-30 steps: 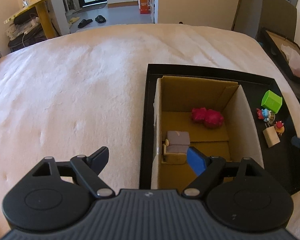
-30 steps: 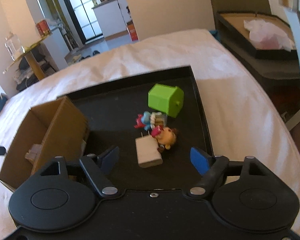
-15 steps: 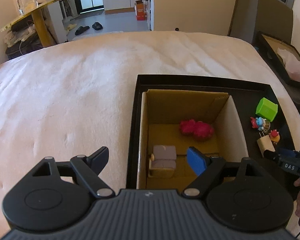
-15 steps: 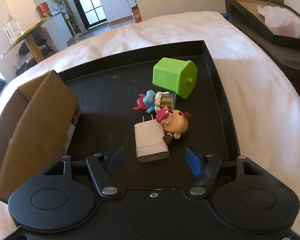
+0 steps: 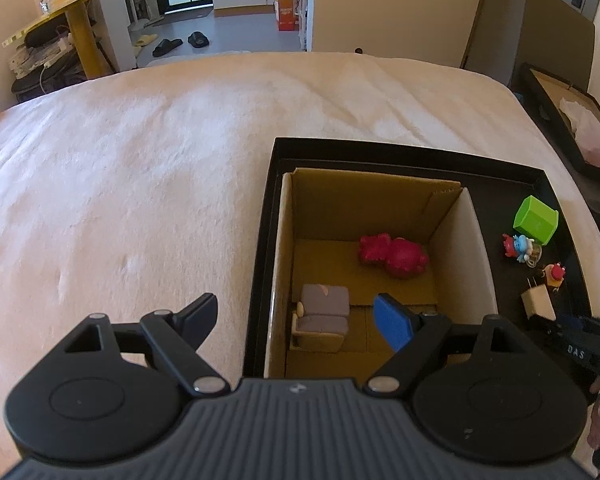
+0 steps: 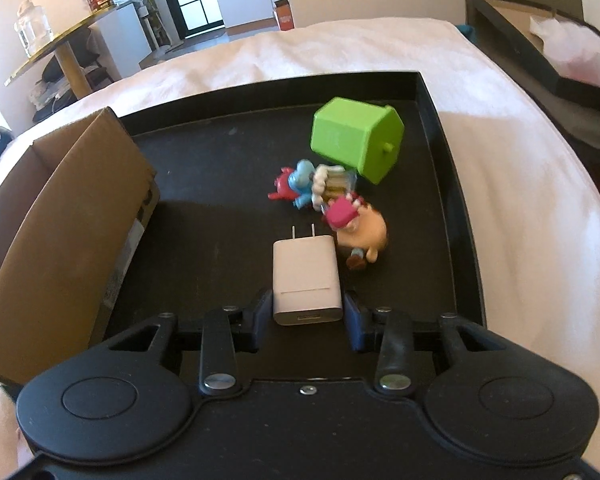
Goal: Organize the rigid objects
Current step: 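Lift the white charger toward the box with the right gripper while the left gripper clamps the box wall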
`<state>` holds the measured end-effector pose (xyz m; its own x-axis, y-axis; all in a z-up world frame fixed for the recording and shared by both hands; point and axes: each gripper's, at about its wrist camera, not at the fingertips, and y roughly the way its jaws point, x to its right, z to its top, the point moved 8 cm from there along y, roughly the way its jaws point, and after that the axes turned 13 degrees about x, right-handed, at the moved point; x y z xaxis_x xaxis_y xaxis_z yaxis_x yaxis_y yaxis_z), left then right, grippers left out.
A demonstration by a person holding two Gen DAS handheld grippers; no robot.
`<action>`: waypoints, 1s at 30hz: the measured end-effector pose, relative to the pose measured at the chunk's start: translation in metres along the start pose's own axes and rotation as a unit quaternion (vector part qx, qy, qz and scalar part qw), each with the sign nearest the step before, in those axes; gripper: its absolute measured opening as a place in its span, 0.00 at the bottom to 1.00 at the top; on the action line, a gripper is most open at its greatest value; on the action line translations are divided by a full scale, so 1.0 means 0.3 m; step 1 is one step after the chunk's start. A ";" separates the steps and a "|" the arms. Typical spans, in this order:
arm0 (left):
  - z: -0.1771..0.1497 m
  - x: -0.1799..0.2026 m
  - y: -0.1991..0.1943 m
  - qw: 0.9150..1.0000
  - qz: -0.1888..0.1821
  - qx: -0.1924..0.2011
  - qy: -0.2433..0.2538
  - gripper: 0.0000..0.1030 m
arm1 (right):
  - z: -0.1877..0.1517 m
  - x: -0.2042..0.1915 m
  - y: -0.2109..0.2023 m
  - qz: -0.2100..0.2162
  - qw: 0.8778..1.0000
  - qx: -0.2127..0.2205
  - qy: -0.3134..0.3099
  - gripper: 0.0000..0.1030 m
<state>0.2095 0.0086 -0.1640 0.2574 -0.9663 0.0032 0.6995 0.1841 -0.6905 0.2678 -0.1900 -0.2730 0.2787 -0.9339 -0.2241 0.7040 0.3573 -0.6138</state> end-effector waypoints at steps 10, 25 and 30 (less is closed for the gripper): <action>0.002 0.042 -0.019 1.000 0.003 -0.001 0.024 0.82 | -0.063 0.045 -0.084 -0.005 1.000 -0.011 0.018 0.37; -0.018 0.043 0.014 0.999 0.009 -0.015 0.029 0.82 | -0.056 0.023 -0.058 -0.012 1.000 -0.001 -0.017 0.37; -0.034 0.019 0.012 1.000 0.004 -0.022 0.011 0.82 | -0.027 -0.012 -0.053 -0.008 0.999 -0.004 -0.033 0.35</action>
<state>0.2066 0.0019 -0.1738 0.2483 -0.9685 -0.0178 0.6679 0.1844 -0.7211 0.2504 -0.1924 -0.2686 0.3095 -0.9367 -0.1640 0.7039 0.3416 -0.6228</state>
